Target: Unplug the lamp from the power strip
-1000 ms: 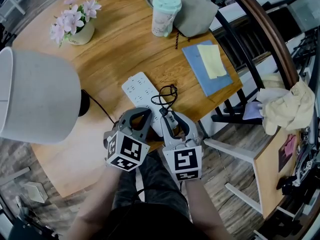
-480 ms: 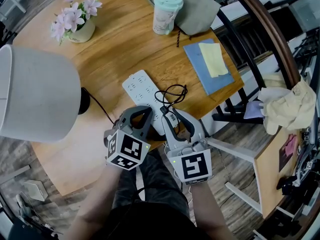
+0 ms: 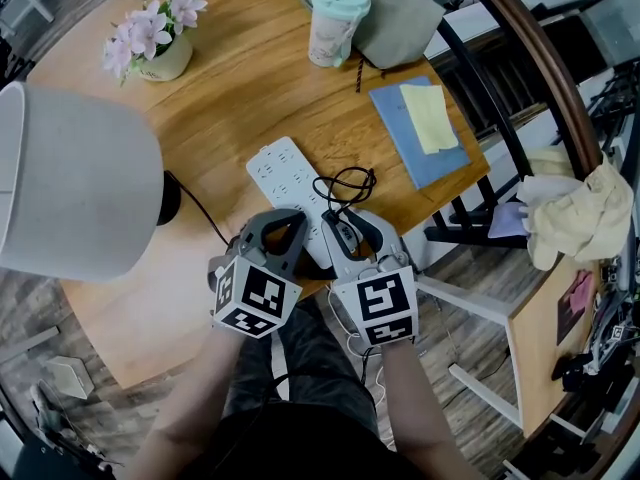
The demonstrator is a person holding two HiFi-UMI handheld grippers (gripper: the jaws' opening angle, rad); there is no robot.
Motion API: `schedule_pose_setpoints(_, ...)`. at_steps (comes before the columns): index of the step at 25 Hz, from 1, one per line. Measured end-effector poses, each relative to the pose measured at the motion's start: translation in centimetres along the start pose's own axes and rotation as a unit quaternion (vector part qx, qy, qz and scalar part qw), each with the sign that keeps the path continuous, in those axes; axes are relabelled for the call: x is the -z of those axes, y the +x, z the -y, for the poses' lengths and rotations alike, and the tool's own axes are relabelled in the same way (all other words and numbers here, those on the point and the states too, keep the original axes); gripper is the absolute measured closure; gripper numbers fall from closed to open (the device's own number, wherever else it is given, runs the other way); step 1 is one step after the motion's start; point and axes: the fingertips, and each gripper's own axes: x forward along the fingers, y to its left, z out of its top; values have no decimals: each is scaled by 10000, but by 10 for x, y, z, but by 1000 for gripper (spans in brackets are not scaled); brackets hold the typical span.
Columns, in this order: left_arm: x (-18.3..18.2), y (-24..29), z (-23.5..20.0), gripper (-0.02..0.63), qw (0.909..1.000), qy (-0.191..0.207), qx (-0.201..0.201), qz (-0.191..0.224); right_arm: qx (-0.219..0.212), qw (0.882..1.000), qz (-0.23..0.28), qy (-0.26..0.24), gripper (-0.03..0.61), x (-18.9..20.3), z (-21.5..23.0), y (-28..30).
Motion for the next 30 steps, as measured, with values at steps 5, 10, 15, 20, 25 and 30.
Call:
schedule_pose_setpoints(5, 0, 1, 1, 617, 10000, -34, 30, 46, -136, 9995, -251, 133, 463, 8, -2, 9)
schedule_pose_setpoints(10, 0, 0, 0, 617, 9999, -49, -20, 103, -88, 9992, -333, 192, 506, 13, -4, 12)
schedule_pose_setpoints(15, 1, 0, -1, 618, 9998, -212, -33, 38, -57, 9990, -431, -130, 509, 12, -8, 11)
schedule_pose_setpoints(20, 1, 1, 0, 618, 9998, -174, -51, -5, 18, 9976, -497, -487, 509, 14, -11, 10)
schedule_pose_setpoints(25, 1, 0, 0, 618, 9999, -142, -41, -6, -120, 9992, -369, 127, 509, 13, -4, 10)
schedule_pose_setpoints(30, 1, 1, 0, 618, 9998, -216, -57, -9, -2, 9991, -398, -136, 511, 12, -7, 9)
